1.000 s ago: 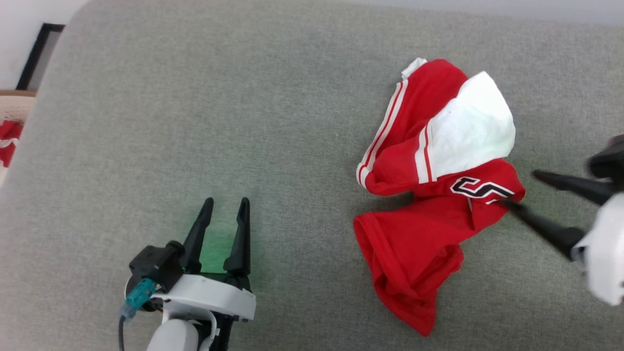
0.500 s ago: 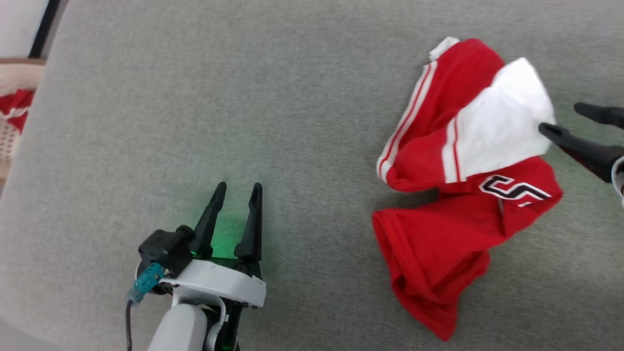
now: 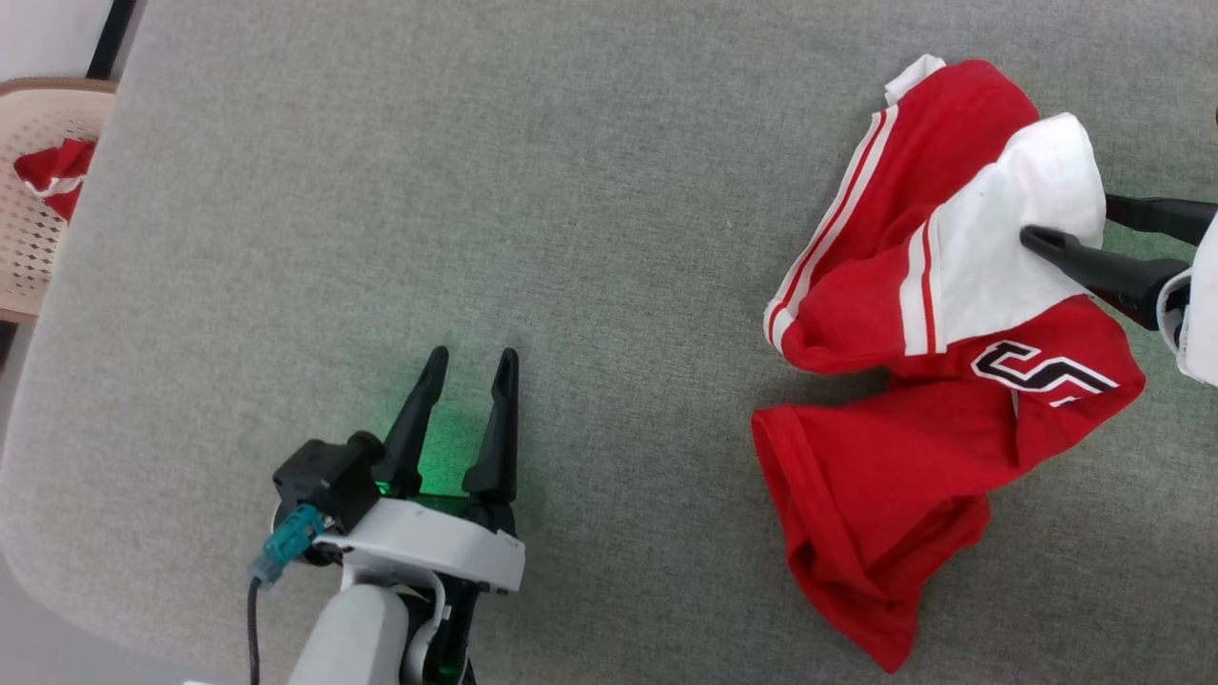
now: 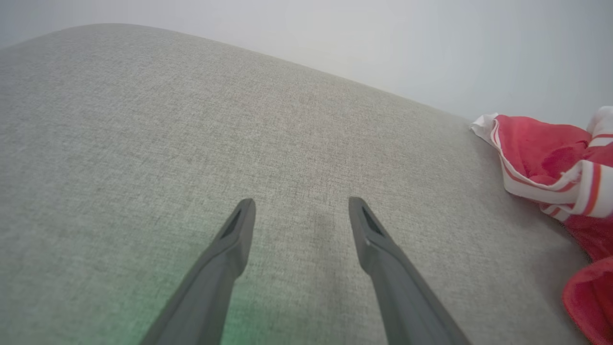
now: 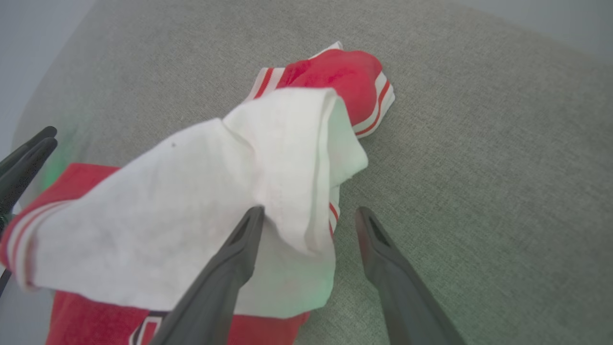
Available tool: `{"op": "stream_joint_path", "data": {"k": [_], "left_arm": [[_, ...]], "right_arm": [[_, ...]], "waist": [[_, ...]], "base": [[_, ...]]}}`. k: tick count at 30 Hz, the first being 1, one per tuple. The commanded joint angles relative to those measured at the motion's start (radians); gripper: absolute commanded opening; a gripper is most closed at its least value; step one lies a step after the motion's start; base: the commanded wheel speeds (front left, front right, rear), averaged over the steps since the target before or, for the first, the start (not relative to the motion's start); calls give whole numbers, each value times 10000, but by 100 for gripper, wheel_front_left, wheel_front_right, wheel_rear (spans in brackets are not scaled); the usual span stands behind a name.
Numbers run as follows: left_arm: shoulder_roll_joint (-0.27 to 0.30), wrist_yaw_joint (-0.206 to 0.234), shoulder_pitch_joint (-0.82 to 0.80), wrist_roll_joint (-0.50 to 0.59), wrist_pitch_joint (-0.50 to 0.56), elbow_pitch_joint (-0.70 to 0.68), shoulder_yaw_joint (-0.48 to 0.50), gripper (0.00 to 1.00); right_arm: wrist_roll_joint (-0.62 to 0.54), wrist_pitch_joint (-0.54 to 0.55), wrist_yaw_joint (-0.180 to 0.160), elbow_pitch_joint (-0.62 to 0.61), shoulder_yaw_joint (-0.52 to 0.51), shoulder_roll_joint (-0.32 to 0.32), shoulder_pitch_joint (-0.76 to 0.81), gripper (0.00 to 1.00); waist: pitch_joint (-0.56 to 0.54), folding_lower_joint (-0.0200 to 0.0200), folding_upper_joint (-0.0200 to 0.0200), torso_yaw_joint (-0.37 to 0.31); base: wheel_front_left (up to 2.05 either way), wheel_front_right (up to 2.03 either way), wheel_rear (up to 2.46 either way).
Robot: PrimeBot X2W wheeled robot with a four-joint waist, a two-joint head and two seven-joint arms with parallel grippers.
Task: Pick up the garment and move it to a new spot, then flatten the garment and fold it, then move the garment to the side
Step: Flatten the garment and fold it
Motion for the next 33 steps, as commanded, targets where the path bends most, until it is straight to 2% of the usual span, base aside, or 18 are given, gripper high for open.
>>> {"op": "stream_joint_path", "data": {"k": [1,2,3,4,11,19,28,30,33], "left_arm": [[1,25,-123,-43,0,-7,3,100],[1,24,-125,-37,0,-1,4,100],[3,23,-126,-31,0,7,0,100],[3,22,-134,-22,0,20,6,100],[3,13,-142,52,0,87,84,100],[1,-2,96,288,0,52,289,100],[2,-45,300,705,0,-6,553,100],[4,-55,302,813,0,-15,606,100],[2,-74,327,946,0,-1,627,100]], "right_arm": [[89,-37,-11,14,115,10,-121,88],[128,-71,-11,9,159,10,-124,55],[154,-116,-11,11,170,1,-148,40],[180,-157,-11,21,192,-6,-172,0],[267,-635,-11,46,176,-105,-194,0],[293,-1601,-11,-1,-418,-350,620,0],[-38,-2525,-13,233,-2312,-553,2896,0],[-322,-2744,-13,530,-2870,-398,3309,0],[-712,-2983,-11,1218,-3880,161,3662,0]], "waist": [[26,0,0,-22],[30,0,0,-25],[31,0,0,-26],[30,0,0,-33],[-58,0,0,-104],[-375,0,0,-427],[-670,0,0,-1007],[-693,0,0,-1128],[-732,0,0,-1254]], "base": [[0,0,0],[0,0,0],[0,0,0],[0,0,0],[0,0,0],[0,0,0],[0,0,0],[0,0,0],[0,0,0]]}}
